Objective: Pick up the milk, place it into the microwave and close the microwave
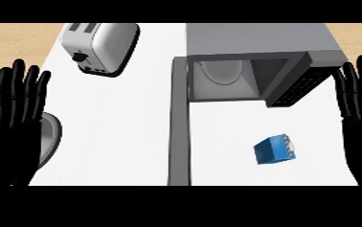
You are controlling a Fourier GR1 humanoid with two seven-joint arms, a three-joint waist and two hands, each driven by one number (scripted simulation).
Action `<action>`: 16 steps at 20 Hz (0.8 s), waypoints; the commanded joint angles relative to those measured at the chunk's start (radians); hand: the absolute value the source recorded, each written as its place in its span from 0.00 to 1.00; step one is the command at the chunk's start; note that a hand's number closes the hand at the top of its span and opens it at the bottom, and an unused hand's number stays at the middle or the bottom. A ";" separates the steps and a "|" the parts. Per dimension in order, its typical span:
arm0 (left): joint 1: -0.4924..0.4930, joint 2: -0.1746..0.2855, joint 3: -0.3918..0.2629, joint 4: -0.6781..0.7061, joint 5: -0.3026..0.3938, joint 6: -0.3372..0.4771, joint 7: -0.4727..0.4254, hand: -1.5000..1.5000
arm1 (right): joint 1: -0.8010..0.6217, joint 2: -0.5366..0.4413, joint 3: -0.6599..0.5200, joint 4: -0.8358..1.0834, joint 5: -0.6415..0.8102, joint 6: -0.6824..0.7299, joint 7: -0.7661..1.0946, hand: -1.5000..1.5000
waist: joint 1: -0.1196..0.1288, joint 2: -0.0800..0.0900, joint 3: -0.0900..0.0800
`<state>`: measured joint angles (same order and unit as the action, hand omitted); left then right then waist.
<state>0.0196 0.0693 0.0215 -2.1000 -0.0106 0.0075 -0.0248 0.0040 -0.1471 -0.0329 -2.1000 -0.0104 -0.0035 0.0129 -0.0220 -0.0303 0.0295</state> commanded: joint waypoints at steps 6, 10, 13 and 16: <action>-0.110 0.144 0.125 0.071 0.188 -0.150 0.088 0.00 | 0.157 0.073 0.081 -0.238 0.246 -0.156 0.132 0.00 | 0.007 0.027 -0.031; 0.032 0.093 0.162 0.032 0.426 -0.220 0.127 0.00 | 0.204 0.117 0.187 -0.330 0.203 -0.129 0.200 0.00 | 0.025 0.026 -0.031; 0.155 0.120 0.204 -0.116 0.505 -0.255 0.190 0.00 | 0.304 0.127 0.190 -0.357 0.198 -0.127 0.161 0.00 | 0.029 0.025 -0.030; 0.075 0.151 0.281 -0.026 0.570 -0.267 0.190 0.00 | 0.322 0.125 0.240 -0.393 0.286 -0.158 0.202 0.00 | 0.020 0.028 -0.030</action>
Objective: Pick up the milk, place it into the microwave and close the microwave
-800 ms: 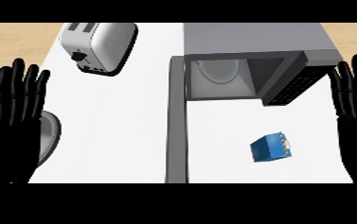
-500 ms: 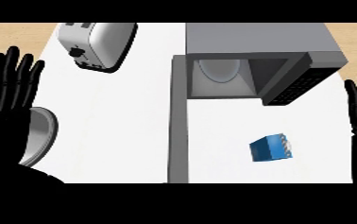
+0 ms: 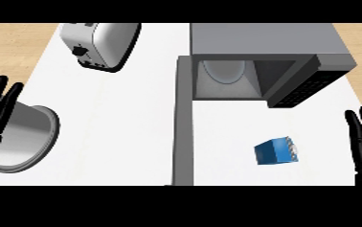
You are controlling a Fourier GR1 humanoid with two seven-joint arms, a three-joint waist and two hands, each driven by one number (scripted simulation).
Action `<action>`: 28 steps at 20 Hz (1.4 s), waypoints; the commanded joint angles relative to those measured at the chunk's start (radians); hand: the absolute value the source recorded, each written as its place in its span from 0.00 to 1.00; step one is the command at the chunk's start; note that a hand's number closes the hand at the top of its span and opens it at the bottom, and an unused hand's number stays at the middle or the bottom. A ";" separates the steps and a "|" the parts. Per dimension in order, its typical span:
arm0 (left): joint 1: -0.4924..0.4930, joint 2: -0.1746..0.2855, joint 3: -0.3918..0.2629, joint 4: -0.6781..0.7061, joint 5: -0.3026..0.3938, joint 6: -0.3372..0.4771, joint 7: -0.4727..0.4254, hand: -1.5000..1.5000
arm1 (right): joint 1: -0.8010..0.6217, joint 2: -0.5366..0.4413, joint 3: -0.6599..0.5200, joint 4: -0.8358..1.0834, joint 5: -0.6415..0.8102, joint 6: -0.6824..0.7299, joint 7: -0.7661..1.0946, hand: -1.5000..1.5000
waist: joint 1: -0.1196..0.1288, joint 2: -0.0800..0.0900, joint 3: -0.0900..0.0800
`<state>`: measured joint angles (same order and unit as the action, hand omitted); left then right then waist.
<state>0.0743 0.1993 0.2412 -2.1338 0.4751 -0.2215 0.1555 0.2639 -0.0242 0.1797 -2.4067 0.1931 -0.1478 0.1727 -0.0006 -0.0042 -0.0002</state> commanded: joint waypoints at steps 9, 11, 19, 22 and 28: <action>0.136 0.093 0.237 -0.123 0.312 -0.095 0.111 0.00 | 0.094 -0.021 -0.067 0.087 0.028 -0.024 -0.087 0.00 | 0.004 0.002 0.001; 0.196 0.063 0.242 -0.196 0.330 -0.098 0.127 0.00 | 0.154 0.007 -0.021 0.062 0.069 -0.047 -0.074 0.00 | 0.004 0.001 0.000; 0.312 0.013 0.321 -0.186 0.378 -0.231 0.078 0.00 | 0.195 0.018 -0.144 0.371 -0.021 -0.129 -0.345 0.00 | 0.006 0.001 0.001; 0.308 0.061 0.385 -0.175 0.462 -0.229 0.098 0.00 | 0.085 0.000 -0.230 0.566 -0.071 -0.119 -0.386 0.00 | 0.014 0.003 0.001; 0.390 -0.069 0.374 -0.202 0.429 -0.335 0.081 0.00 | 0.148 0.023 -0.188 0.722 -0.057 -0.137 -0.551 0.00 | 0.009 0.003 0.001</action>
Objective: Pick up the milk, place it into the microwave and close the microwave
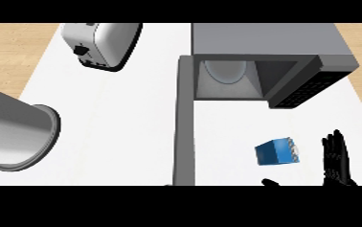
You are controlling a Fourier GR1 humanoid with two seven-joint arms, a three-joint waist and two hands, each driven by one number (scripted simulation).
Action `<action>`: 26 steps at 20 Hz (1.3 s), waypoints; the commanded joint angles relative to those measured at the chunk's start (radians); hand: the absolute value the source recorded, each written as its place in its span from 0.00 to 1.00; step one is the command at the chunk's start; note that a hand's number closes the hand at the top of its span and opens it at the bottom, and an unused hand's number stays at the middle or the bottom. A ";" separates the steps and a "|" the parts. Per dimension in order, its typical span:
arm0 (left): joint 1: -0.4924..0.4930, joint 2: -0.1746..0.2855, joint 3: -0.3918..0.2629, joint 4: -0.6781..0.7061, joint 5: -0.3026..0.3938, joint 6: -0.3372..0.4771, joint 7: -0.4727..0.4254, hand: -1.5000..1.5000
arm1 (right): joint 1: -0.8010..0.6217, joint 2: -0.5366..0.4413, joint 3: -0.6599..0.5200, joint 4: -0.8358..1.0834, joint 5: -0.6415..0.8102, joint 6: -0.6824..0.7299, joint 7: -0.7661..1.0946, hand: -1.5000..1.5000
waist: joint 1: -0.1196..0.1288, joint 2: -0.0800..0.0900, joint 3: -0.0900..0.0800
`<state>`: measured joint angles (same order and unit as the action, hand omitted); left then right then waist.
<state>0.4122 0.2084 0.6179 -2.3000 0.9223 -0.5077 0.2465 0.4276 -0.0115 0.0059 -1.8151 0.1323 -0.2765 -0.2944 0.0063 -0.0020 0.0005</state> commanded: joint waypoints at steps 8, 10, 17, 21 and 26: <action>0.044 -0.054 0.065 -0.034 0.056 -0.074 0.041 0.00 | -0.140 -0.021 -0.105 0.472 -0.009 0.015 -0.284 0.00 | 0.002 0.001 0.000; 0.038 -0.006 0.103 -0.026 0.133 -0.049 0.073 0.00 | -0.177 -0.056 -0.158 0.538 -0.031 0.024 -0.312 0.00 | 0.003 0.001 0.000; -0.024 0.043 0.159 0.095 0.154 -0.097 0.089 0.00 | -0.252 -0.040 -0.182 0.736 -0.070 0.060 -0.473 0.00 | -0.003 0.001 0.000; 0.004 -0.059 0.104 -0.063 0.096 -0.068 0.126 0.00 | -0.439 -0.089 -0.267 1.008 -0.105 0.081 -0.567 0.00 | 0.003 0.003 0.001; 0.013 -0.078 0.150 0.022 0.127 -0.158 0.118 0.00 | -0.440 -0.092 -0.284 1.119 -0.147 0.172 -0.703 0.00 | 0.001 0.002 0.000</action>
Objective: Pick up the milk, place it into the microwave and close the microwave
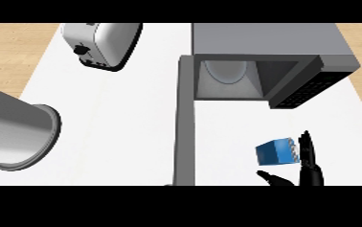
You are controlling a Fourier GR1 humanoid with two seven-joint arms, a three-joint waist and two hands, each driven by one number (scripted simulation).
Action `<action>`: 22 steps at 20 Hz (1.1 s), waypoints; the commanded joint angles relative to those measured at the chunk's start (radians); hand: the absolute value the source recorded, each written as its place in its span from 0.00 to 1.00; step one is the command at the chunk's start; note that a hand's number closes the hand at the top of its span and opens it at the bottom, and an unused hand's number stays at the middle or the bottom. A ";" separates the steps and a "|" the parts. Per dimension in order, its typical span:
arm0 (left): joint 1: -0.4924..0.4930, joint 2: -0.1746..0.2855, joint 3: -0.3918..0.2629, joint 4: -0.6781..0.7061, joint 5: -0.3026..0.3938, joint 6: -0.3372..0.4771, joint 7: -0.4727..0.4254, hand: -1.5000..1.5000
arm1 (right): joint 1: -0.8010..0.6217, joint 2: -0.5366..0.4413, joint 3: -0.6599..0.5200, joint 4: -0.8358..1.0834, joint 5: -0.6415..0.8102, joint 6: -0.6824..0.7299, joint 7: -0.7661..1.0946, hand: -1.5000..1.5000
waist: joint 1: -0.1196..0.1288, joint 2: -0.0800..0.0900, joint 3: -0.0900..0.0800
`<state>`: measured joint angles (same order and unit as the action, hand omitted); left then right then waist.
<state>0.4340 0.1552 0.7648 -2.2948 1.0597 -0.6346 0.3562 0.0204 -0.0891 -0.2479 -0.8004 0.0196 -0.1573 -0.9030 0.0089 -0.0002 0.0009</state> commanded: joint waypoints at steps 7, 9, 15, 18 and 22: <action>-0.039 0.050 0.040 0.061 0.053 0.004 0.030 0.00 | -0.167 -0.023 0.000 0.202 -0.008 0.076 -0.051 1.00 | 0.003 0.002 0.000; -0.037 0.018 0.041 0.088 0.022 -0.045 0.022 0.00 | -0.163 -0.021 -0.008 0.224 -0.015 0.089 -0.103 1.00 | 0.001 0.001 0.000; 0.021 -0.017 0.041 -0.022 0.073 -0.027 0.047 0.00 | -0.245 0.004 -0.024 0.276 -0.026 0.090 -0.162 1.00 | 0.017 0.001 0.001; -0.006 0.003 0.028 0.001 0.091 -0.024 0.057 0.00 | -0.334 0.004 0.004 0.335 -0.002 0.121 -0.133 1.00 | 0.017 0.003 0.001; -0.030 0.018 0.039 0.038 0.087 -0.016 0.066 0.00 | -0.364 0.016 0.040 0.400 0.038 0.153 -0.220 1.00 | 0.011 0.004 0.001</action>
<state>0.4207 0.1662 0.7975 -2.2854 1.1354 -0.6416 0.4219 -0.2912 -0.0870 -0.2276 -0.4664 0.0356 -0.0408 -1.0292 0.0194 0.0021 -0.0011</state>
